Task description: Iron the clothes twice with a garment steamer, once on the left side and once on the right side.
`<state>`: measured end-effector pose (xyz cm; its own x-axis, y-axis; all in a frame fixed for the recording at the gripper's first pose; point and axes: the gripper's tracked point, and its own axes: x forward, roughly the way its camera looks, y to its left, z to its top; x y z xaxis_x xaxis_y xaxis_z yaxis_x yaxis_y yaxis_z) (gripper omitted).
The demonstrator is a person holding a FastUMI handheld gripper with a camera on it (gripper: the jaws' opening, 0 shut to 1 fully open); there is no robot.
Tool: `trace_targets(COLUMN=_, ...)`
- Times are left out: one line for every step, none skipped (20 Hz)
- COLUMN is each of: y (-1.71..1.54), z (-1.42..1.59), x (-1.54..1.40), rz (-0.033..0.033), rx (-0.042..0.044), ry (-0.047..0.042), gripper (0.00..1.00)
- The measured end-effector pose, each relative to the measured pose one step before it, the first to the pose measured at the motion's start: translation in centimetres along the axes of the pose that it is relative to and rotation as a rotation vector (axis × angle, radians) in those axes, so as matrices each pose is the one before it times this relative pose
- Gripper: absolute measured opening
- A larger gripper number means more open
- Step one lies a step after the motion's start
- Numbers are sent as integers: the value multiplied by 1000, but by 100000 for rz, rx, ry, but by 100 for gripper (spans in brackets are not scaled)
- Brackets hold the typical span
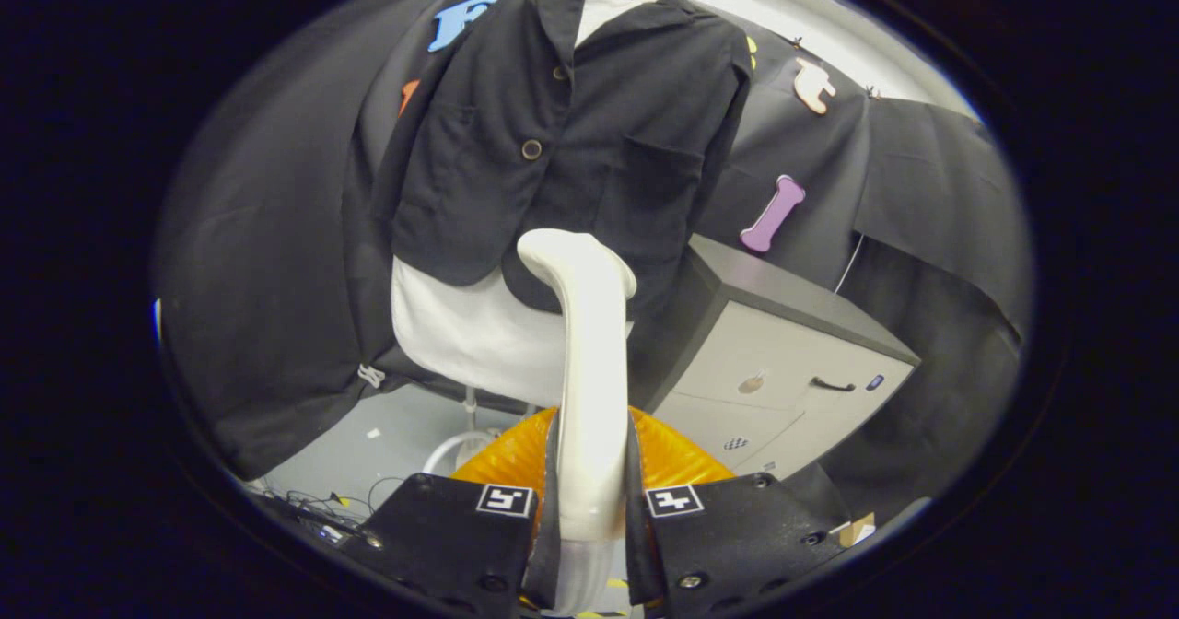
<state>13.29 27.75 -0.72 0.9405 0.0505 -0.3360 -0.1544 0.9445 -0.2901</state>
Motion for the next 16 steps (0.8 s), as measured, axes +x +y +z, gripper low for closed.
trace_targets(y=97, z=1211, x=-612, rz=353, rx=298, ry=-2129, gripper=31)
trace_targets(y=33, z=1155, x=-618, rz=218, rx=326, ry=-2148, gripper=31)
trace_targets(y=92, z=1536, x=-627, rz=182, rx=331, ry=-2413, gripper=31)
trace_targets(y=57, z=1672, x=-525, rz=256, rx=274, ry=-2563, gripper=31)
trace_targets(y=189, z=1900, x=-564, rz=424, rx=365, ry=-2927, gripper=32)
trace_targets(y=107, z=1902, x=-490, rz=287, rx=398, ry=-3437, gripper=31)
trace_targets(y=85, z=2211, x=-473, rz=224, rx=807, ry=-4210, gripper=31)
trace_targets(y=66, z=2291, x=-381, rz=126, rx=1746, ry=-5218, gripper=31)
trace_targets(y=64, z=2413, x=-147, rz=-541, rx=-208, ry=-4939, gripper=31)
trace_targets(y=75, z=2412, x=129, rz=-818, rx=-495, ry=-5047, gripper=31)
trace_targets(y=181, z=2096, x=345, rz=-587, rx=-194, ry=-4348, gripper=31)
trace_targets(y=173, z=1359, x=-80, rz=-430, rx=156, ry=-3146, gripper=32)
trace_targets(y=170, z=1588, x=439, rz=-293, rx=1344, ry=-2571, gripper=32)
trace_targets(y=241, z=1457, x=371, rz=-541, rx=464, ry=-2451, gripper=32)
trace_targets(y=180, z=1366, x=569, rz=-758, rx=-364, ry=-2416, gripper=32)
trace_targets(y=189, z=1139, x=716, rz=-334, rx=-329, ry=-2233, gripper=32)
